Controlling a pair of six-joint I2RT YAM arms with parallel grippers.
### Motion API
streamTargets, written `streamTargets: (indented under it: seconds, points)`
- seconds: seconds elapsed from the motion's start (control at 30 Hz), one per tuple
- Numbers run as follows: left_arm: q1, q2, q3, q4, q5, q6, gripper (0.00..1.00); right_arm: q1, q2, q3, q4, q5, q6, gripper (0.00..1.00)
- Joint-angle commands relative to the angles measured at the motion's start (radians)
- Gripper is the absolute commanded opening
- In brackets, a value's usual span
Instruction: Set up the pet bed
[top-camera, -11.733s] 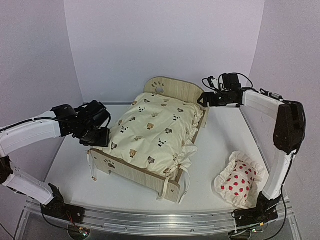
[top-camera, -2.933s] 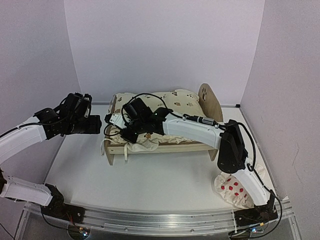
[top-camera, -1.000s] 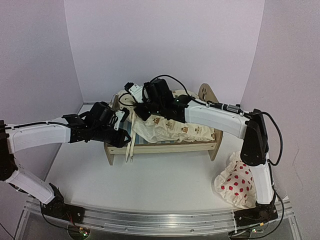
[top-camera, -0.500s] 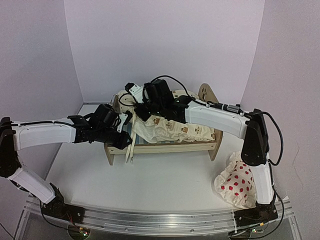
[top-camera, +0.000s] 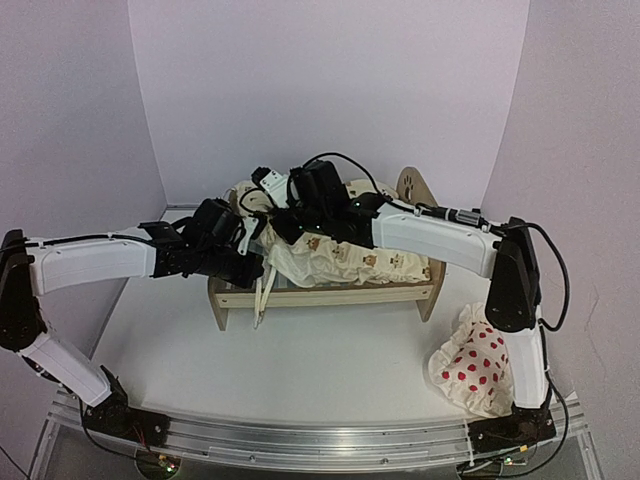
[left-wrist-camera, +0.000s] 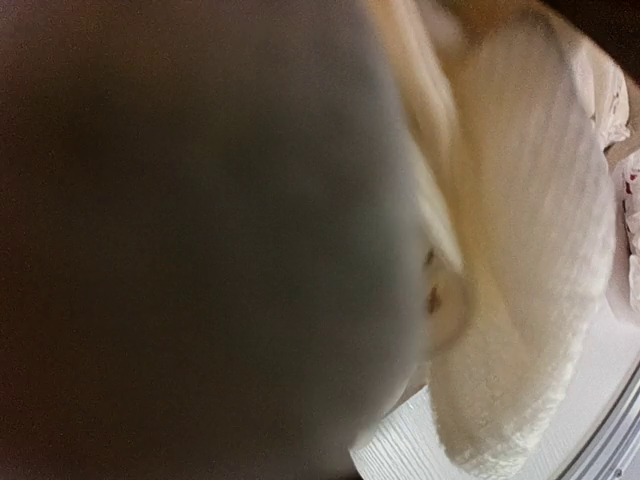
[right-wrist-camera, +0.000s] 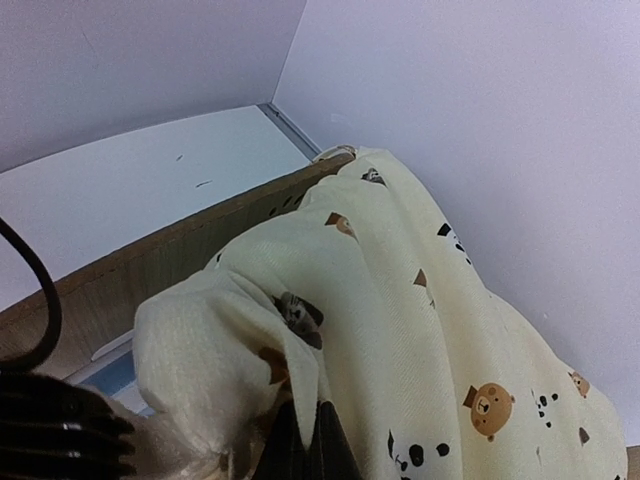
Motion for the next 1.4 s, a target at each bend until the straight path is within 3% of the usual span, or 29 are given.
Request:
streamTargets:
  seconds: [0.0, 0.37, 0.77, 1.37]
  points:
    - [-0.003, -0.057, 0.104, -0.049, -0.174, -0.021, 0.00, -0.010, -0.078, -0.027, 0.036, 0.003, 0.038, 0.00]
    - [0.005, -0.030, 0.219, -0.129, -0.448, -0.031, 0.00, -0.010, -0.047, -0.013, 0.046, -0.042, 0.085, 0.00]
    - [0.017, -0.013, 0.245, -0.125, -0.544, -0.007, 0.00, -0.010, -0.010, 0.001, 0.049, -0.062, 0.118, 0.00]
    - [0.047, -0.014, 0.159, -0.057, -0.588, -0.005, 0.00, -0.011, 0.010, -0.002, 0.049, -0.093, 0.158, 0.00]
